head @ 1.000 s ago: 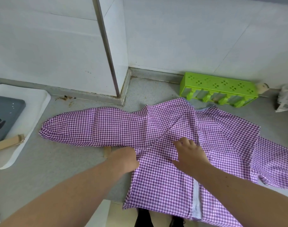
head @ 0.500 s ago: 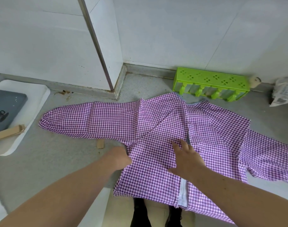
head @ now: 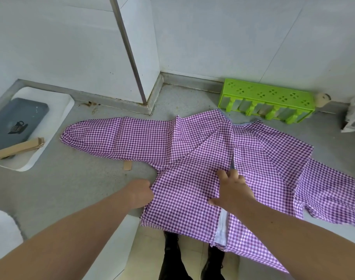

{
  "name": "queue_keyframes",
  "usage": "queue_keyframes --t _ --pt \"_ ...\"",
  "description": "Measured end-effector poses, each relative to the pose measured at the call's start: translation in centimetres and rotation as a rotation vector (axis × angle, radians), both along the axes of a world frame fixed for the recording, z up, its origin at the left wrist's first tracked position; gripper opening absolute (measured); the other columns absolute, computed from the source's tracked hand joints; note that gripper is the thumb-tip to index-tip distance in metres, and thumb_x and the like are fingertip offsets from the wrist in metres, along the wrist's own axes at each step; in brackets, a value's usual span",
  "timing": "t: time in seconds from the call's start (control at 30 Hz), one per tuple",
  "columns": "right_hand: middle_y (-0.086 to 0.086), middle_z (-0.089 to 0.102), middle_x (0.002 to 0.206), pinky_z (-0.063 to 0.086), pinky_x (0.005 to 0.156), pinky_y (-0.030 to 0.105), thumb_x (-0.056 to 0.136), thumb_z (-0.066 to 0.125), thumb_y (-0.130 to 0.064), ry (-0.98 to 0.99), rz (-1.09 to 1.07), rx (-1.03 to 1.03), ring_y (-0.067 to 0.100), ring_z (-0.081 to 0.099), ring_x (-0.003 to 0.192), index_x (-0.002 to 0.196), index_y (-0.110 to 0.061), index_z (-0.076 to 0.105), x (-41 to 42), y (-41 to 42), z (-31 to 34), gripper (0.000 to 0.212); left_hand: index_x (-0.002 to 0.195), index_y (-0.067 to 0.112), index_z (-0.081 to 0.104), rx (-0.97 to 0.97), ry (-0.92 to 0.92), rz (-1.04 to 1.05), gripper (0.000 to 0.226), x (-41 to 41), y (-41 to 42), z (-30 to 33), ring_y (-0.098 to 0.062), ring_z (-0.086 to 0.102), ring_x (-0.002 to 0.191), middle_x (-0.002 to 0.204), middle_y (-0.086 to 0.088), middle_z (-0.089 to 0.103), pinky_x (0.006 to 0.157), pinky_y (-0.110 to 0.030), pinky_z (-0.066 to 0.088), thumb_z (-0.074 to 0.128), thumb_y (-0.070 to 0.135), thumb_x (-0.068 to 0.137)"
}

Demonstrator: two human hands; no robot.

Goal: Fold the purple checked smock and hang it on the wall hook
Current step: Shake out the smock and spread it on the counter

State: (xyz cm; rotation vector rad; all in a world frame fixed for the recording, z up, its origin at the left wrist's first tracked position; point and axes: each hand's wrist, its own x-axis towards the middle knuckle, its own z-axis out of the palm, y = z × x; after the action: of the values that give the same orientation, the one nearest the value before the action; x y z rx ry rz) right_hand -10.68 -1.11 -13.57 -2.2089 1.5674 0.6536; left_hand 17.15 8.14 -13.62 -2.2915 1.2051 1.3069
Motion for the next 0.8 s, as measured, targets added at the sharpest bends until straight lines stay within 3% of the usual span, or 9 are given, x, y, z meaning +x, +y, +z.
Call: queue_keyframes --t 0.13,0.2,0.33,0.43,0.5,0.57,0.6,0.7,0.8 --pt "0.015 0.035 0.140 0.056 0.099 0.047 0.071 0.074 -0.078 0.002 0.014 0.004 0.034 0.047 0.128 0.153 -0.022 0.019 -0.1 -0.3 -0.3 0.113 0.099 0.007 0.064 0.174 0.253 0.499 0.021 -1.0 0.6 0.7 -0.023 0.069 0.079 0.094 -0.012 0.071 0.057 -0.030 0.056 0.047 0.012 0.109" --pt "0.015 0.036 0.140 0.055 0.099 0.047 0.071 0.074 -0.078 0.004 0.024 0.000 0.035 0.047 0.128 0.153 -0.021 0.019 -0.2 -0.4 -0.4 0.113 0.111 0.001 0.064 0.189 0.205 0.500 0.023 -0.5 0.7 0.4 -0.022 0.066 0.075 0.090 -0.011 0.068 0.066 -0.032 0.057 0.046 0.015 0.110" --pt "0.015 0.036 0.143 0.055 0.101 0.047 0.073 0.076 -0.075 -0.012 0.065 -0.001 0.035 0.048 0.129 0.155 -0.021 0.019 -0.8 -0.8 -0.9 0.113 0.119 0.021 0.050 -0.201 -0.192 -0.039 0.023 -0.7 -0.6 0.6 -0.015 0.061 0.086 0.098 0.001 0.060 0.079 -0.035 0.054 0.057 0.033 0.101" --pt "0.014 0.036 0.145 0.054 0.103 0.048 0.076 0.076 -0.071 -0.042 0.126 -0.006 0.035 0.049 0.130 0.155 -0.019 0.023 -1.4 -1.2 -1.1 0.109 0.138 0.029 0.047 -0.496 -0.294 -0.688 0.050 -2.2 -1.9 0.8 -0.020 0.052 0.127 0.145 -0.002 0.051 0.108 -0.040 0.049 0.063 0.048 0.095" --pt "0.010 0.037 0.145 0.053 0.104 0.047 0.081 0.073 -0.068 -0.063 0.208 -0.019 0.032 0.048 0.130 0.154 -0.019 0.027 -2.0 -1.3 -0.9 0.099 0.161 0.033 0.028 -0.498 -0.225 -0.984 0.083 -3.4 -3.0 -0.1 -0.028 0.023 0.157 0.175 -0.005 0.016 0.128 -0.050 0.025 0.068 0.057 0.092" --pt "0.004 0.039 0.144 0.053 0.102 0.046 0.088 0.067 -0.063 -0.106 0.355 -0.039 0.028 0.048 0.129 0.150 -0.022 0.035 -2.9 -1.2 -0.3 0.081 0.168 0.035 0.004 -0.406 -0.220 -1.054 0.112 -4.7 -4.3 -1.0 -0.032 0.002 0.163 0.177 -0.007 -0.011 0.131 -0.052 0.008 0.074 0.064 0.086" --pt "0.002 0.043 0.142 0.053 0.101 0.045 0.092 0.063 -0.059 -0.132 0.472 -0.048 0.026 0.050 0.127 0.147 -0.023 0.040 -3.5 -1.1 0.0 0.069 0.168 0.034 -0.005 -0.346 -0.244 -1.062 0.122 -5.2 -4.8 -1.4 -0.035 -0.002 0.163 0.176 -0.010 -0.016 0.130 -0.052 0.007 0.076 0.067 0.083" --pt "-0.002 0.055 0.136 0.051 0.103 0.043 0.098 0.062 -0.046 -0.175 0.810 0.057 0.022 0.056 0.121 0.140 -0.025 0.052 -5.3 -0.3 1.0 0.047 0.164 0.034 -0.023 -0.171 -0.343 -1.016 0.145 -6.3 -6.2 -1.9 -0.043 -0.006 0.162 0.171 -0.020 -0.026 0.128 -0.056 0.021 0.081 0.074 0.072" --pt "0.000 0.060 0.134 0.050 0.104 0.043 0.098 0.067 -0.031 -0.168 0.846 0.207 0.024 0.060 0.123 0.134 -0.025 0.057 -6.4 0.8 1.3 0.038 0.160 0.036 -0.031 -0.065 -0.381 -0.981 0.152 -6.8 -6.9 -2.0 -0.048 -0.010 0.160 0.168 -0.023 -0.033 0.126 -0.058 0.025 0.083 0.075 0.067"
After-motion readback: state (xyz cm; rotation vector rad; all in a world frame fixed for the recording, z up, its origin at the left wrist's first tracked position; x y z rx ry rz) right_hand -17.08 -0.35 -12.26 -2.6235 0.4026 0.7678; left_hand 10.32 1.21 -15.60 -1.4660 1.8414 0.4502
